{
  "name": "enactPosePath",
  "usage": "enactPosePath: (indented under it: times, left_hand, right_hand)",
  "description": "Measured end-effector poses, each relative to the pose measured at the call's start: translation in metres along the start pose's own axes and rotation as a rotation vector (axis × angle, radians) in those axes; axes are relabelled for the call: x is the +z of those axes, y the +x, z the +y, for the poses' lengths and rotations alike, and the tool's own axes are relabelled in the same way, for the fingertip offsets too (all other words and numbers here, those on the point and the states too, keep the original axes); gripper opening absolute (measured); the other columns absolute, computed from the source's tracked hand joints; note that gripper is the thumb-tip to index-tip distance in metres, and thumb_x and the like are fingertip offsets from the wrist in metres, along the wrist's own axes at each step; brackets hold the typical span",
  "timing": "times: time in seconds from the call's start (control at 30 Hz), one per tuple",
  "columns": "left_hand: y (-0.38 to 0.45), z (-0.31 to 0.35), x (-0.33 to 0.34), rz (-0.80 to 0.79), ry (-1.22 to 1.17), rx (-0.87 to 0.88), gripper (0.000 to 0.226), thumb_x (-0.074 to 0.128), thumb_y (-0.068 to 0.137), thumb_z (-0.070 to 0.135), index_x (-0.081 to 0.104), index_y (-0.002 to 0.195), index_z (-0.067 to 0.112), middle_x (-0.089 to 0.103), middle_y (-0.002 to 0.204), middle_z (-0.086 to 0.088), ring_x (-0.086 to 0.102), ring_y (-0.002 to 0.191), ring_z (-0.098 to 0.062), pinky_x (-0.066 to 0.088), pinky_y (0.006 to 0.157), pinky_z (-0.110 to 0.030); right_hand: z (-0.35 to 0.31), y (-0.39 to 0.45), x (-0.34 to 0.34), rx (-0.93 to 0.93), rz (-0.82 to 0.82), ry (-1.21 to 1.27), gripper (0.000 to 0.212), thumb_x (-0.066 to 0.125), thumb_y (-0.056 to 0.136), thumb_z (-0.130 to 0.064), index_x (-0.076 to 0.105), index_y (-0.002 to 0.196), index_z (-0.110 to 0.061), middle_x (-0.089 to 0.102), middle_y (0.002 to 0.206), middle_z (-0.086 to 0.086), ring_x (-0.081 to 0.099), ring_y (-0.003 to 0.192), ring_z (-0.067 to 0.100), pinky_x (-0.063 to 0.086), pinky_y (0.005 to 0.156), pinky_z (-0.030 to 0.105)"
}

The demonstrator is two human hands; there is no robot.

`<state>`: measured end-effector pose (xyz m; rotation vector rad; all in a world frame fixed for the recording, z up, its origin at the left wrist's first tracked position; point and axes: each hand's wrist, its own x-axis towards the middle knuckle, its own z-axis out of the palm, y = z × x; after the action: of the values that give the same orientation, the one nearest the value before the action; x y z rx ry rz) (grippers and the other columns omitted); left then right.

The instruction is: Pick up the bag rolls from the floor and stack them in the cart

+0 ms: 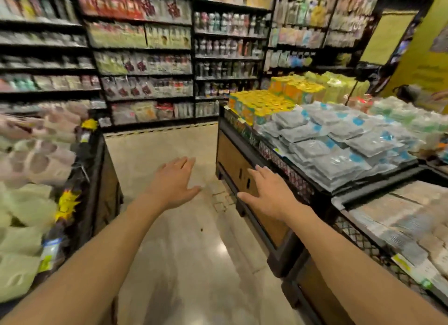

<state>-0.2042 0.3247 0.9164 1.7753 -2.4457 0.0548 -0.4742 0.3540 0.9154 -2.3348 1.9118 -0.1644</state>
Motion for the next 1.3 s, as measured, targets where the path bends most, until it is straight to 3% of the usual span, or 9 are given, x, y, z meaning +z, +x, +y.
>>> enactPosePath:
  times: [0.4,0.57,0.93,1.3]
  left_hand:
    - [0.123,-0.108,0.001,-0.011,0.141,-0.209,0.088,0.046,0.093,0.066,0.013,0.160,0.019,0.026,0.164,-0.005,0.027,0.151,-0.024,0.030,0.119,-0.047]
    - [0.190,-0.151,0.007,-0.020,0.153,-0.300,0.089,0.045,0.093,0.066,0.012,0.161,0.019,0.025,0.165,-0.004,0.025,0.152,-0.024,0.029,0.120,-0.046]
    - [0.319,-0.255,0.030,-0.028,0.189,-0.283,0.087,0.042,0.094,0.067,0.010,0.161,0.020,0.021,0.167,-0.004,0.021,0.153,-0.023,0.022,0.123,-0.047]
    - [0.457,-0.388,0.051,-0.035,0.104,-0.303,0.088,0.044,0.093,0.067,0.011,0.160,0.021,0.025,0.165,-0.004,0.026,0.151,-0.024,0.025,0.122,-0.046]
  right_hand:
    - [-0.030,0.248,-0.006,-0.301,0.039,0.024,0.087,0.043,0.093,-0.072,0.022,0.159,-0.020,0.023,0.167,0.007,0.017,0.154,0.027,0.019,0.124,0.049]
    - [-0.031,0.337,-0.005,-0.381,0.006,0.018,0.088,0.040,0.093,-0.072,0.016,0.161,-0.022,0.017,0.169,0.006,0.012,0.156,0.026,0.013,0.125,0.049]
    - [-0.064,0.521,0.017,-0.418,-0.066,0.017,0.087,0.041,0.094,-0.071,0.013,0.161,-0.022,0.012,0.170,0.007,0.008,0.156,0.027,0.012,0.126,0.049]
    - [-0.097,0.695,0.019,-0.356,-0.065,-0.041,0.089,0.041,0.094,-0.072,0.011,0.162,-0.023,0.010,0.170,0.005,0.007,0.157,0.026,0.009,0.126,0.049]
